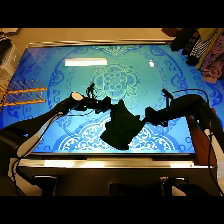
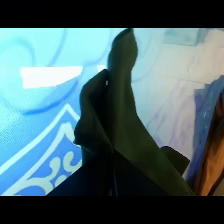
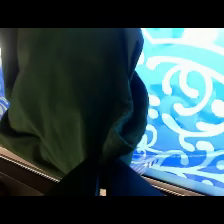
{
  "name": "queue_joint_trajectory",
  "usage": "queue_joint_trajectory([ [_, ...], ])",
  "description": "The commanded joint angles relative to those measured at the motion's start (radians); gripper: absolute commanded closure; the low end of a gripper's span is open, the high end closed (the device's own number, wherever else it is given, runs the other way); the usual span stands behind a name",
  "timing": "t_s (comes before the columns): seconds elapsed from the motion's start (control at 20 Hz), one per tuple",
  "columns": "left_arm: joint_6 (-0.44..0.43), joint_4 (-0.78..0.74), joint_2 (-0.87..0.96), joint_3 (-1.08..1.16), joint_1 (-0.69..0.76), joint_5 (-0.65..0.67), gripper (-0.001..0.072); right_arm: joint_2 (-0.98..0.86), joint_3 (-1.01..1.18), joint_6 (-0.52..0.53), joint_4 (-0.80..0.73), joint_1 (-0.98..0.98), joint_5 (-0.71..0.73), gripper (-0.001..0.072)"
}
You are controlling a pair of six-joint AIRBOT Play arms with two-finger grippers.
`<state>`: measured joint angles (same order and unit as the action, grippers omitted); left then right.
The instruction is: Fold the clothes and pants, and hang the long-sleeved shirts on hangers.
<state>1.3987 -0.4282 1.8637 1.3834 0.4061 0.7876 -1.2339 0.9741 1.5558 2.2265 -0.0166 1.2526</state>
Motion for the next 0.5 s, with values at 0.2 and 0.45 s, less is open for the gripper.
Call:
queue_joint_trajectory([
  [0.2, -0.014, -0.139, -0.165, 0.304, -0.204, 0.219, 0.0694, 0.171, 0.244, 0.068, -0.043, 0.004, -0.08, 0.0686],
  [0.45, 0.027, -0.362, -0.431, 0.647, -0.313, 0.234, 0.0693, 0.279, 0.704, 0.08, -0.032, 0.001, -0.195, 0.0686],
])
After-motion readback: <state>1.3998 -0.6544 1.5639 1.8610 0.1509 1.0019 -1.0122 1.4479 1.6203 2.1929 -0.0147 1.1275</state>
